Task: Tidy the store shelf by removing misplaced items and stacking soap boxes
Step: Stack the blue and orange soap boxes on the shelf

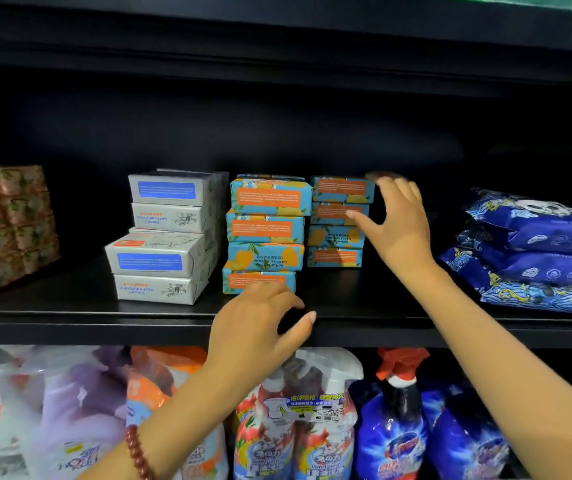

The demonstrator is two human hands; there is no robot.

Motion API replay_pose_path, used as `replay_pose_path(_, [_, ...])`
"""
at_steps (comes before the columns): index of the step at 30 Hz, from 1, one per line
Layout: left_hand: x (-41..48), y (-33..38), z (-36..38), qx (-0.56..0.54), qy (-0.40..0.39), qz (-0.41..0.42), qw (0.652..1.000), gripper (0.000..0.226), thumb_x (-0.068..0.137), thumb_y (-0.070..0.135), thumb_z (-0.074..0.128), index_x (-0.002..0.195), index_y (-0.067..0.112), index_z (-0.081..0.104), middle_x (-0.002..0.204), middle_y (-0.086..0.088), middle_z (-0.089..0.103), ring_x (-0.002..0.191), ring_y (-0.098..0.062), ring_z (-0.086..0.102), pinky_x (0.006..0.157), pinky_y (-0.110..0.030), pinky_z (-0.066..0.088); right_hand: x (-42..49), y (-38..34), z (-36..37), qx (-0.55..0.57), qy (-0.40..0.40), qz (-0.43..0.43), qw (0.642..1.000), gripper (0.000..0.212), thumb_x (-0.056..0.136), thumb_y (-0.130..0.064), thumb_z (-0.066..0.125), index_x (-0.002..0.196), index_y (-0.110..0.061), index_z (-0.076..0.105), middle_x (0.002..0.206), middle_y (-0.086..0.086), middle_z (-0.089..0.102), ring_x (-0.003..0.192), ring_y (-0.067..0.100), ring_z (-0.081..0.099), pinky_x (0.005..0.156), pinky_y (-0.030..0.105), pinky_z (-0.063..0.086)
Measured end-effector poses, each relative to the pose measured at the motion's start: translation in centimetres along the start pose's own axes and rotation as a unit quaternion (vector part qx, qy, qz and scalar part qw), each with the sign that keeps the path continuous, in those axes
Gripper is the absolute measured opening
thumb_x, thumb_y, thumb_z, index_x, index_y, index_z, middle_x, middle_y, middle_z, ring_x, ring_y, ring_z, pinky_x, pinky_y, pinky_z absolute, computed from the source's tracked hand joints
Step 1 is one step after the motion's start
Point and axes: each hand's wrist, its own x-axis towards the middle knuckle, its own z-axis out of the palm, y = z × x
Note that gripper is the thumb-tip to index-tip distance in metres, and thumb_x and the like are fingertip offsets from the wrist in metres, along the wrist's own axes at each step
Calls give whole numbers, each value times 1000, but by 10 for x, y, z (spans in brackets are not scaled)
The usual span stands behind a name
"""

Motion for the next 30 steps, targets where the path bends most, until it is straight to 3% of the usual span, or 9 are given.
replay_pose_path(3, [1,3,-2,-2,16,-16,1000,39,83,57,43,82,29,71,81,16,63,81,-7,59,58,-18,37,16,-4,7,-74,-58,25,995,36,86,-33,65,104,-4,54,108,14,56,105,29,49,85,36,39])
replay_pose_path(9, [3,6,-6,-8,6,-34,999,42,79,60,44,83,29,72,82,15,63,84,-9,58,59,-12,29,17,-6,20,-102,-72,19,992,15,87,-14,60,87,0,57,92,17,62,87,31,58,67,31,37])
replay_pose_path(16, [4,7,-8,-11,-35,-56,998,50,78,66,37,95,31,70,92,16,62,95,-6,53,65,-21,33,12,-10,19,-130,-27,34,991,14,87,-9,58,97,1,57,108,20,54,107,36,47,89,39,39])
replay_pose_path(19, [5,8,-8,-13,-35,-60,998,51,78,67,35,94,32,69,92,16,62,94,-6,53,65,-21,33,7,-5,18,-107,43,-35,993,16,78,-5,67,90,4,59,108,23,55,112,41,45,83,48,45])
replay_pose_path(22, [5,8,-8,-16,-35,-55,998,45,82,64,42,96,32,69,94,16,62,96,-7,52,66,-21,35,-2,1,10,-70,111,-73,989,31,76,-14,74,100,3,60,103,20,54,103,28,43,70,34,44])
replay_pose_path(24, [4,7,-8,-20,-35,-51,998,37,85,60,49,97,31,69,95,16,62,97,-6,52,65,-20,33,-17,-1,-2,-12,153,-72,985,39,80,-21,72,109,1,59,106,18,53,101,20,41,74,20,34])
replay_pose_path(26, [3,5,-9,-25,-28,-47,998,44,80,66,43,93,34,70,91,18,64,93,-2,54,62,-14,32,-38,-8,-16,29,183,-94,978,39,80,-21,70,111,1,59,106,16,53,100,20,44,79,10,30])
replay_pose_path(28, [3,5,-14,-106,-23,-80,991,48,73,70,41,87,36,71,85,22,67,86,4,58,67,-11,40,-63,-16,-27,43,195,-133,971,38,81,-20,69,109,4,61,105,16,52,98,23,47,86,11,32])
replay_pose_path(30, [8,9,-23,-296,-11,-154,943,41,71,66,52,78,31,72,79,17,71,77,2,64,71,-20,49,-84,-23,-34,42,203,-182,961,34,84,-19,67,106,7,63,102,17,52,96,26,49,89,17,35])
